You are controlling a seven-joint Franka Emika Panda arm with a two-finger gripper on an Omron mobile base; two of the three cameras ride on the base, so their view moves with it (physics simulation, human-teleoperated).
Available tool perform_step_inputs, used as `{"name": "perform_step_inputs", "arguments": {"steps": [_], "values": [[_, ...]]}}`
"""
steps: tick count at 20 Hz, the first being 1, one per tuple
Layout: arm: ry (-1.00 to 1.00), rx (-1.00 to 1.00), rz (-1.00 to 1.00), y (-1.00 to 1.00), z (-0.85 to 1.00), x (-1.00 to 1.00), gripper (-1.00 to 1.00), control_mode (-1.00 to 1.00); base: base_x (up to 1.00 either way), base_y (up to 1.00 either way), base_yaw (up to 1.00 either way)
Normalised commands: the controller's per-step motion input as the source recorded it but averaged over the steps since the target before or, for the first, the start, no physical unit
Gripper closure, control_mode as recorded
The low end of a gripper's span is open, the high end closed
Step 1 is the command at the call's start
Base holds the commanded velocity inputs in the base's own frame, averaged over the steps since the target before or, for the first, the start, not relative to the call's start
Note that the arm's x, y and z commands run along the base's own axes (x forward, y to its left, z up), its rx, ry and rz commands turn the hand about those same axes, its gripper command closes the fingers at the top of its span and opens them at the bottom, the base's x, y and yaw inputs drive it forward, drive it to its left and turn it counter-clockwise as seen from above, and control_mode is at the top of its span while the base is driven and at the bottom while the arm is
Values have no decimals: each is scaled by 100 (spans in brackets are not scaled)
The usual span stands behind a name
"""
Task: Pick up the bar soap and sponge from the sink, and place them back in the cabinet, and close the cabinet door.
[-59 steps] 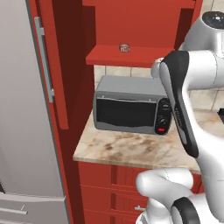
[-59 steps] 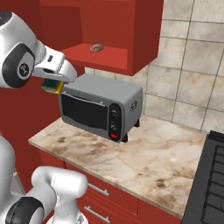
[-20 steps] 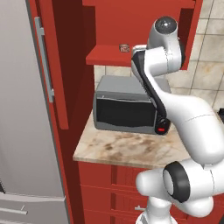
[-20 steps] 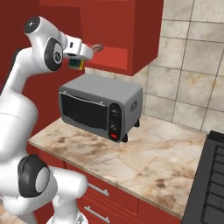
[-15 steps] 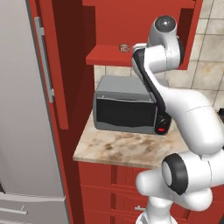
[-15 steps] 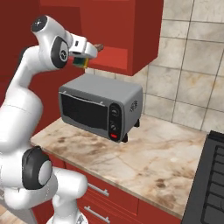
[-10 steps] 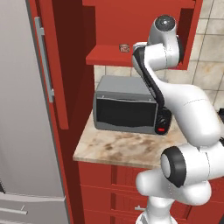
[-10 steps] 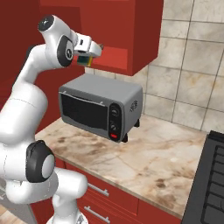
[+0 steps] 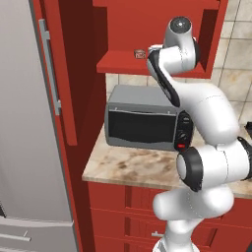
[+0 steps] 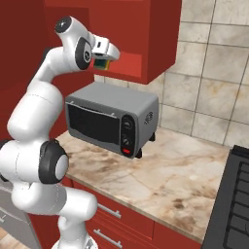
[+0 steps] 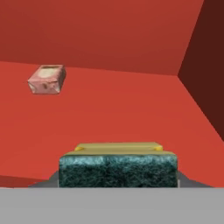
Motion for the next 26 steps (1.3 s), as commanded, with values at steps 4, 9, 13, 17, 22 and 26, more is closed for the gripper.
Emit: {"name": "perform_step_inputs", "arguments": {"steps": [4,9,13,17,22,26], "values": [[0,0,0,-14,0,33,100,-100,0,0,0],[0,0,0,-10,0,24,100,-100,0,0,0],[0,0,0,-7,-3,15,100,-100,0,0,0],[0,0,0,-5,-12,12,100,-100,0,0,0],[-4,0,0,-5,-19,10,100,-100,0,0,0],[-1,0,0,-5,-10,21,100,-100,0,0,0]]}}
